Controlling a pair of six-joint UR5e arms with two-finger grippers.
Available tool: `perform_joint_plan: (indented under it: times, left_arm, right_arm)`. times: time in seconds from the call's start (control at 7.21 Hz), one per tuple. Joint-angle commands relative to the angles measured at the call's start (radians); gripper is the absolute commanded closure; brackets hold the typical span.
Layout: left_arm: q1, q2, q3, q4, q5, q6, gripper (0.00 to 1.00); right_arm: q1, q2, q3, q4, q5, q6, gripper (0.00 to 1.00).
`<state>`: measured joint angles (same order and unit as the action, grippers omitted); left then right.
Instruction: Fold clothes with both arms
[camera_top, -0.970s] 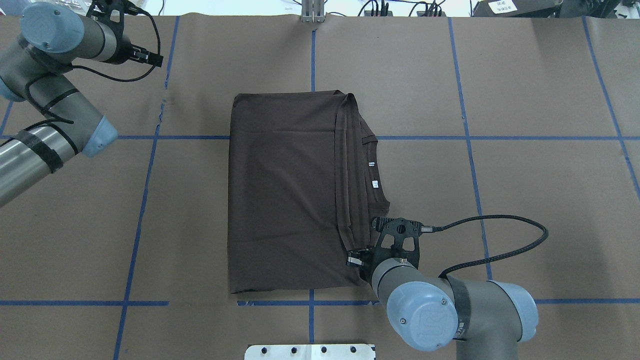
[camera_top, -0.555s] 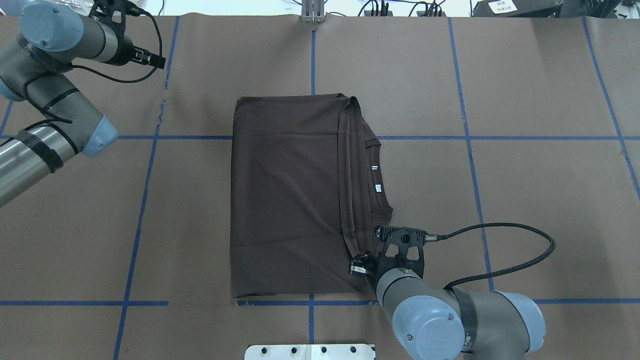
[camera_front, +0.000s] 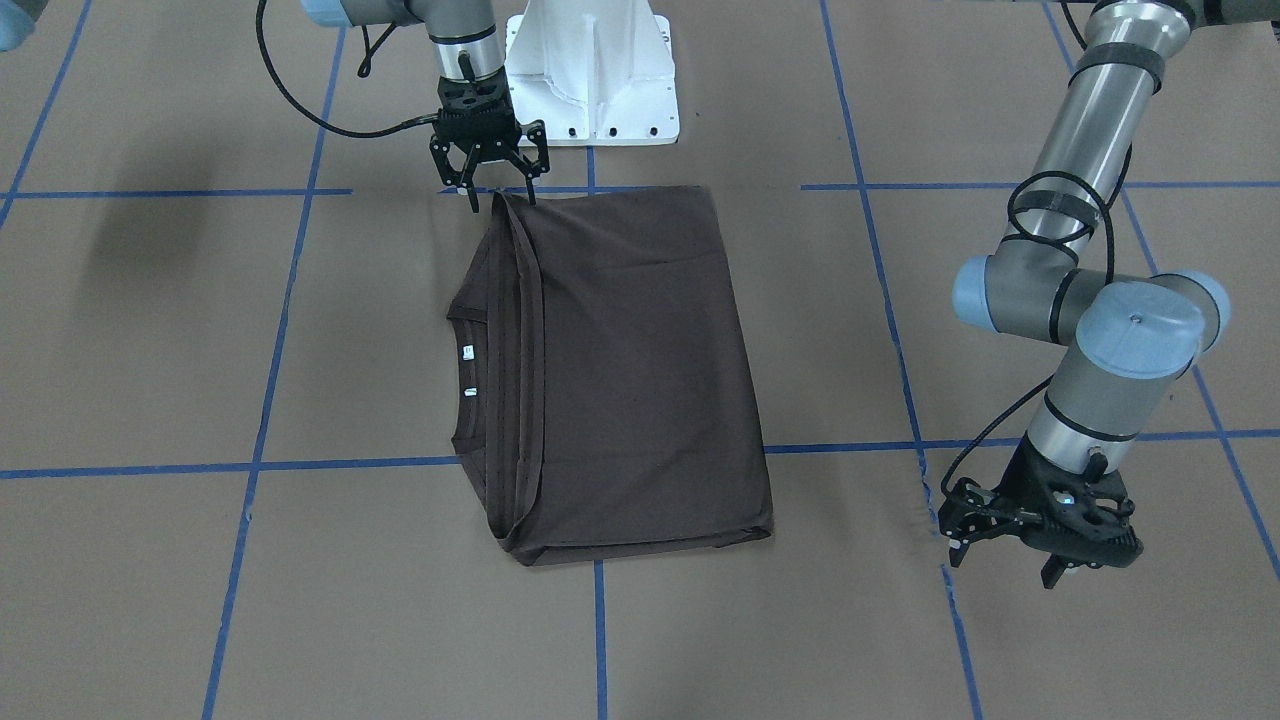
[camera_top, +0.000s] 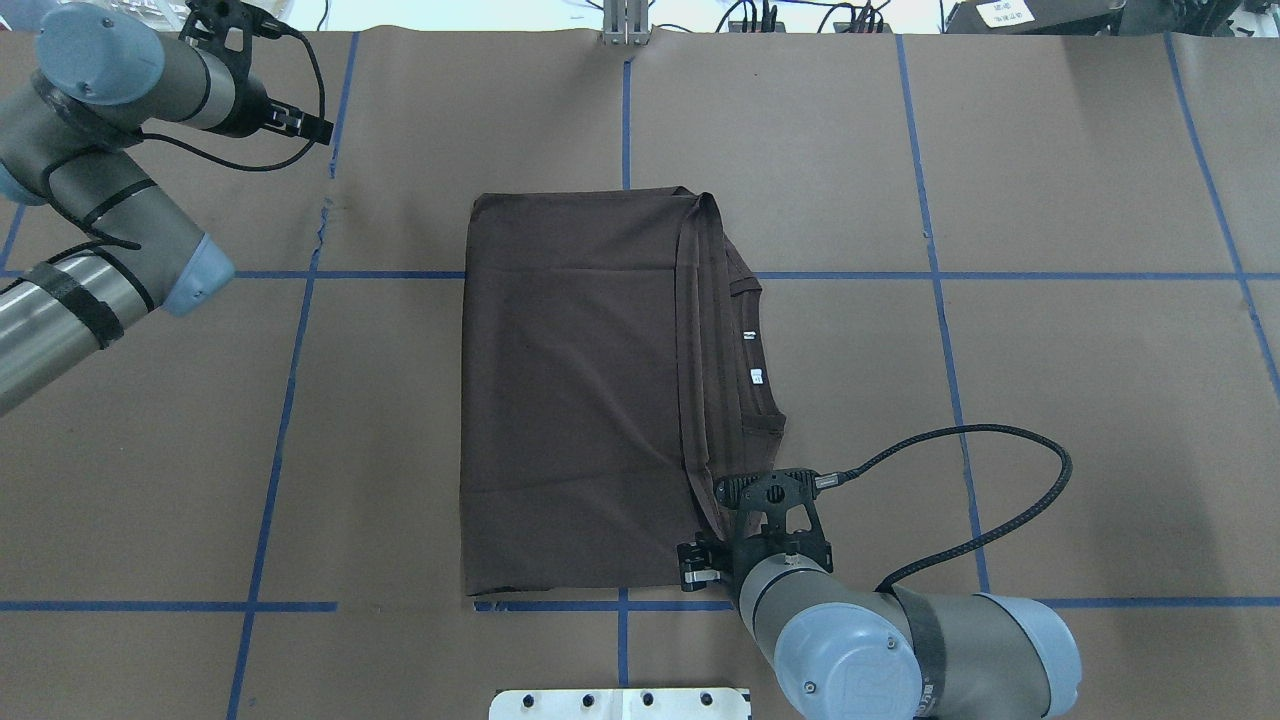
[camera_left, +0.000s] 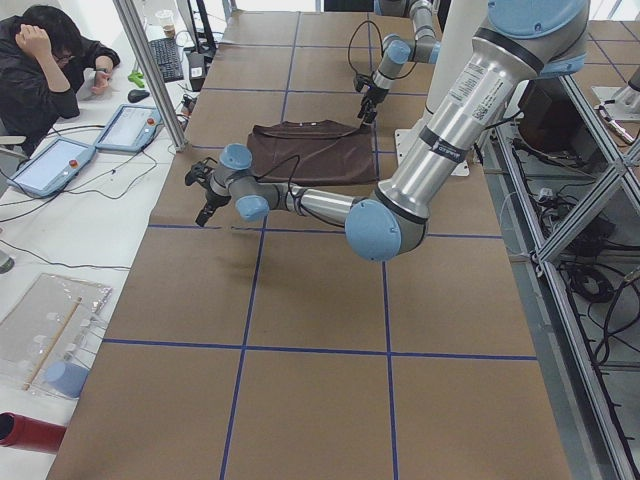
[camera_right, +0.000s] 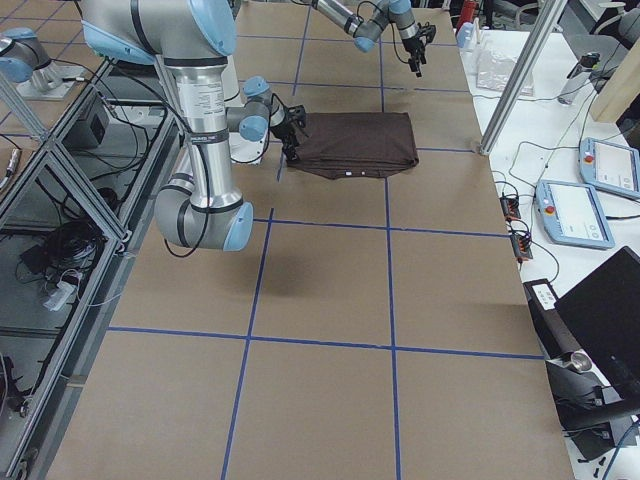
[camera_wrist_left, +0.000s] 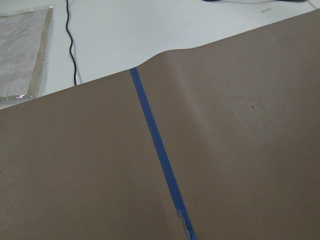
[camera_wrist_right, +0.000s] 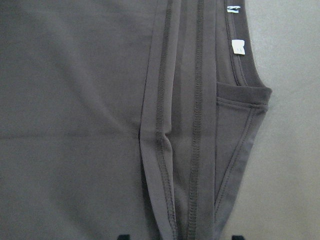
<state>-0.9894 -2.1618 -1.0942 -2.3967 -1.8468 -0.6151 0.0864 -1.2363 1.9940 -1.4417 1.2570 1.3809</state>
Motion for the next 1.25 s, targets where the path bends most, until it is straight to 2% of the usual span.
perform_joint_plan:
  times: [0.0, 0.55, 0.69, 1.11]
  left_arm:
    - [0.0, 0.0, 0.0, 0.001, 0.0, 0.0, 0.0]
    - [0.0, 0.007, -0.001, -0.001, 0.0, 0.0, 0.0]
    - [0.0, 0.008, 0.0, -0.001, 0.0, 0.0, 0.0]
    - [0.0, 0.007, -0.001, -0.001, 0.0, -0.006, 0.0]
  right_arm:
    - [-0.004, 0.006, -0.009, 0.0, 0.001, -0.031, 0.8]
    - [-0.007, 0.009, -0.017, 0.0, 0.002, -0.031, 0.88]
    - [-0.008, 0.011, -0.017, 0.0, -0.001, -0.031, 1.0]
    - [0.004, -0.011, -0.004, -0.002, 0.004, -0.014, 1.0]
